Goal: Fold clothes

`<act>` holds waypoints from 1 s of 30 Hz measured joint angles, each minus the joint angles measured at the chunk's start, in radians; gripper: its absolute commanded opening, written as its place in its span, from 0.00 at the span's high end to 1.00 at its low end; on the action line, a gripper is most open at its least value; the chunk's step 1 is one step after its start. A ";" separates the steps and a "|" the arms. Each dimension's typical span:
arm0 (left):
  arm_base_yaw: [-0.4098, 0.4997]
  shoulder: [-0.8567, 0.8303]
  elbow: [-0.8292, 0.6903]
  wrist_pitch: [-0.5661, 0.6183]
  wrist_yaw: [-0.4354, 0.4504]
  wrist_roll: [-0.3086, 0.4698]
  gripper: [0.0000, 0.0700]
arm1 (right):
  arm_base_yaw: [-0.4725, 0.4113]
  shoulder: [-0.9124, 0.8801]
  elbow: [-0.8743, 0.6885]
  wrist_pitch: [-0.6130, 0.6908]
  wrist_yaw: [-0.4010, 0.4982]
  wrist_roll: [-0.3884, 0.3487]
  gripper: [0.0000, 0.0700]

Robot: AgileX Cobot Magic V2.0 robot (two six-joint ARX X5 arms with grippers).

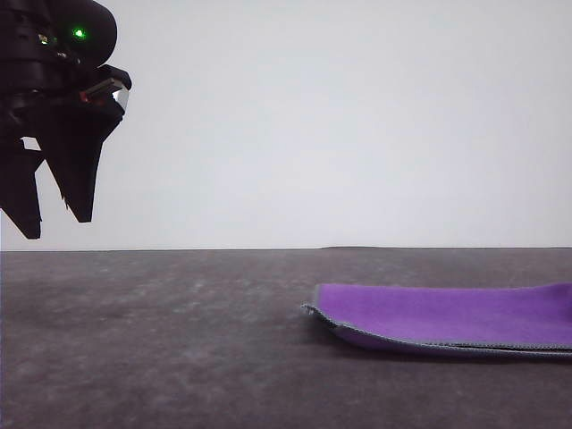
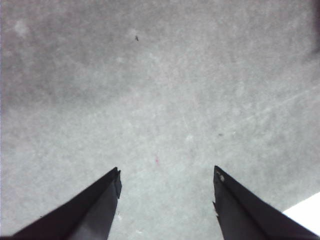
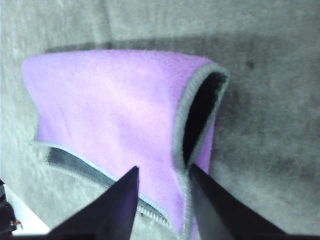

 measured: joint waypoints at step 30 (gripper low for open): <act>0.000 0.000 0.000 0.013 0.000 0.000 0.49 | 0.124 0.000 0.000 0.030 0.001 0.002 0.99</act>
